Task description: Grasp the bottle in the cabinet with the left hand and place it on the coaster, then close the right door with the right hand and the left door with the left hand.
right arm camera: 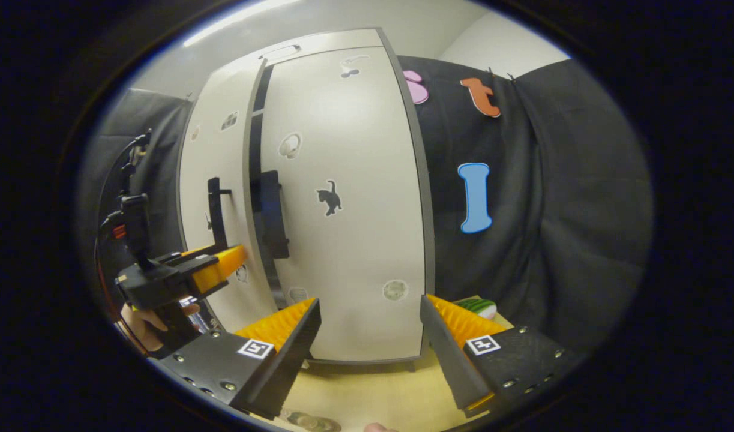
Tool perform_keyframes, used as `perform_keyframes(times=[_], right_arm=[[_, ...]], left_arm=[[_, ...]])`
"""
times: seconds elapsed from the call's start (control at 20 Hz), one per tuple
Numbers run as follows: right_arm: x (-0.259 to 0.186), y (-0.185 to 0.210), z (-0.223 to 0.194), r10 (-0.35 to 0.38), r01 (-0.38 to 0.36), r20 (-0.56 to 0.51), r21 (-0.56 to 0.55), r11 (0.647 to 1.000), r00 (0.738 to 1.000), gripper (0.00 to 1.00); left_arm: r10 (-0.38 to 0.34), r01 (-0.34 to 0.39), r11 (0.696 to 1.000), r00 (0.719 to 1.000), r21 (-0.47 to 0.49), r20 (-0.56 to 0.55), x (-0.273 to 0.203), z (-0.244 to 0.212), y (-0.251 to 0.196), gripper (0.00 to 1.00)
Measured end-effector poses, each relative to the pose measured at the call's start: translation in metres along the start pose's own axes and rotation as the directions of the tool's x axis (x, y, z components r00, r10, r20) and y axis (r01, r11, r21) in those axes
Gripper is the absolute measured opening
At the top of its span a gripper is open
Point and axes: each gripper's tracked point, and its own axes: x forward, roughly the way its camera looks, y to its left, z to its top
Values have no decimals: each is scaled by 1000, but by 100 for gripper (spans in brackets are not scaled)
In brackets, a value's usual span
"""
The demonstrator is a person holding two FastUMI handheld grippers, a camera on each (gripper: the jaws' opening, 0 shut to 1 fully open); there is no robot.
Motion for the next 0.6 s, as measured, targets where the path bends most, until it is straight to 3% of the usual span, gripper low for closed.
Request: perform_keyframes(times=[0.6], right_arm=[[-15, -8, 6, -9, 9, 9, -13, 1000, 1000, 100]], left_arm=[[84, -85, 996, 996, 30, 24, 26, -4, -1, 93]])
